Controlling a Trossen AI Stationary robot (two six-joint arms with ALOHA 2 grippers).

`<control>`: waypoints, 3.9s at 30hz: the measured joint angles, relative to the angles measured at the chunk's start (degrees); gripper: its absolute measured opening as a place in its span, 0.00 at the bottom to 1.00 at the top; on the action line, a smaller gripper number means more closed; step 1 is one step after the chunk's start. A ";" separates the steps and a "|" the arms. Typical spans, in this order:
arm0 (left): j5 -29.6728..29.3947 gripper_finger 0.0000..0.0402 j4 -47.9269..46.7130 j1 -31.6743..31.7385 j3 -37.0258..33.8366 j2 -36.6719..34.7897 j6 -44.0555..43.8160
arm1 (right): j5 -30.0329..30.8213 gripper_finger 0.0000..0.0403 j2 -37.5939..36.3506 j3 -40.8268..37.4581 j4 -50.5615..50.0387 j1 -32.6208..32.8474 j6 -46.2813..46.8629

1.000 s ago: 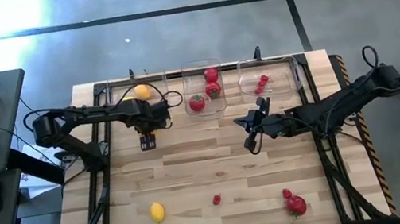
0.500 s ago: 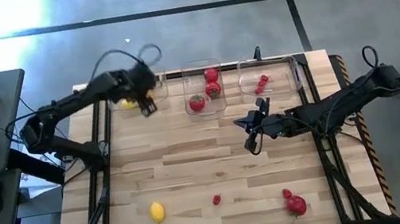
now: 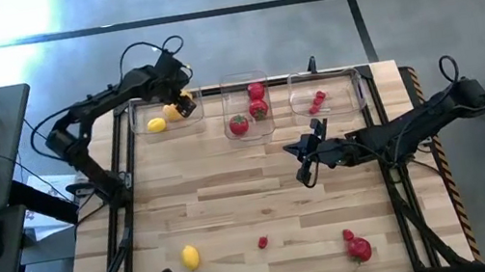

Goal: Sort produce into baskets
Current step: Put the lemon into the left transparent bin, then put the chili pepper into the right transparent bin

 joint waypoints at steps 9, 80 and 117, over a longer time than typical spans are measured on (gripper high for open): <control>-0.03 0.58 2.40 -0.54 0.00 3.61 -0.36 | -0.02 0.00 0.00 0.00 -0.15 0.00 -0.02; -12.18 0.63 68.25 -47.93 -48.74 -38.34 -5.50 | -50.19 0.57 28.74 23.41 -52.69 20.23 60.63; -12.16 0.63 67.44 -47.89 -48.72 -38.34 -6.79 | -50.87 0.08 24.58 18.66 -43.02 19.06 51.14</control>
